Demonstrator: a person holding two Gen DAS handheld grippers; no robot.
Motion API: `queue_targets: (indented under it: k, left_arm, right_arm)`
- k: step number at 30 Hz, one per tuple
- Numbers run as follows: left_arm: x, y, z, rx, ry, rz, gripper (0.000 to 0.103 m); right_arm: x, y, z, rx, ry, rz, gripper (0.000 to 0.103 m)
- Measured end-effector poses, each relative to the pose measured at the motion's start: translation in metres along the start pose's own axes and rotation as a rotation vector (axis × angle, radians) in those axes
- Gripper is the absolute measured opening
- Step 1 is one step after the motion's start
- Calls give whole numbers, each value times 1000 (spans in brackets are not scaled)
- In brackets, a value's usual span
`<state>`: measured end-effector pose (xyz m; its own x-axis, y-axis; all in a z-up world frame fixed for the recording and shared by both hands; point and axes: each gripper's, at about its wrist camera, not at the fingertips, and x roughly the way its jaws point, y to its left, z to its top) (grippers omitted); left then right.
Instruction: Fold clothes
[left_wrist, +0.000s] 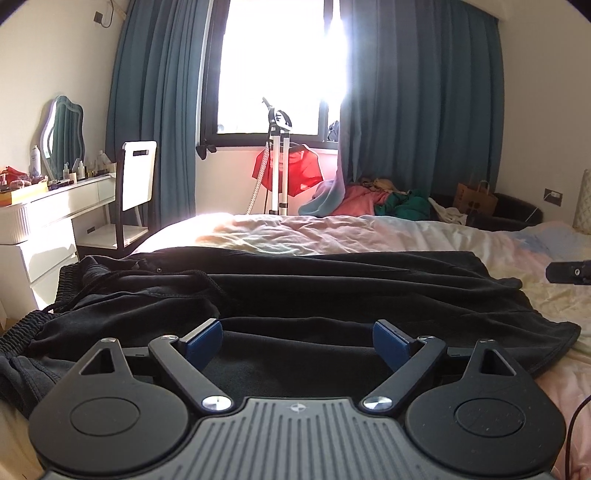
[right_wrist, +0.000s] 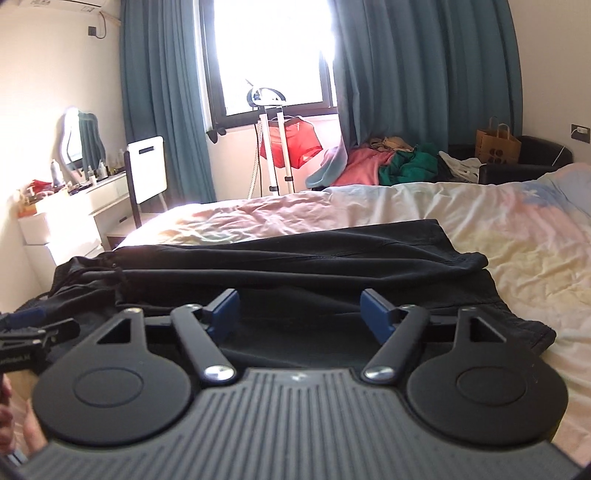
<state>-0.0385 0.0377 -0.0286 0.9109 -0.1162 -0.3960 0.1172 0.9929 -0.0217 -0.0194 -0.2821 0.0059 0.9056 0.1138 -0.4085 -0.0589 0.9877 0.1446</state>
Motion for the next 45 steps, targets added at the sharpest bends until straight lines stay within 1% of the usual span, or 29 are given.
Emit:
queue_targets:
  k: [1,2,4,7,10,13,16,18,20,23,24,26,27,30,32,34,36,37,40,43,44,45]
  left_arm:
    - [0,1,-1,-8,0,2,98]
    - [0,3,-2,-21,0,0,103]
    - [2,6,-2,-50,9,-8,103]
    - [9,13,-4,-90,45,-10,103]
    - [20,25,-4,-126,101,34,103]
    - [24,46,-3,-186,142,101,103]
    - [18,77,-4,-317,138,182,103]
    - [11,103,-3,-419,149,216,103]
    - [7,129,4,-498,196,248,103]
    - [0,167,15,-579,301,354,99]
    - [-3,181,14,-630,330,365,99]
    - [-9,211,11,-755,380,364,100]
    - [-8,222,7,-810,394,365,100]
    - [0,250,-10,-966,415,369,99]
    - [5,268,-22,-1070,428,371,97]
    - [10,286,-34,-1175,441,372,97]
    - [15,304,-46,-1279,454,372,100]
    - [16,309,-48,-1303,437,371,100]
    - [8,309,-52,-1316,332,352,101]
    - [-8,306,-56,-1344,216,272,98]
    - [-14,306,-57,-1366,173,233,97]
    - [-19,306,-58,-1384,141,210,97]
  right_arm:
    - [0,1,-6,1,4,7,76]
    - [-1,2,-11,2,9,14,76]
    - [-2,4,-18,7,17,26,76]
    - [1,3,-19,15,15,28,76]
    - [4,0,-19,27,18,4,76]
    - [8,-5,-22,49,40,-28,76]
    - [11,-12,-23,78,66,-45,76]
    - [13,-18,-24,107,80,-69,76]
    - [16,-25,-25,131,96,-95,76]
    - [18,-36,-27,190,109,-115,76]
    - [19,-39,-28,210,112,-113,76]
    - [20,-47,-29,243,112,-107,76]
    - [20,-51,-29,263,111,-105,76]
    - [18,-63,-27,326,103,-101,76]
    - [15,-76,-28,391,92,-100,76]
    - [13,-93,-29,469,90,-105,76]
    - [11,-114,-31,559,89,-112,76]
    - [11,-125,-33,608,89,-116,76]
    - [5,-168,-42,807,67,-130,76]
    - [-1,-211,-60,1006,30,-168,79]
    - [-1,-220,-66,1050,23,-179,78]
    - [0,-229,-72,1099,17,-183,78]
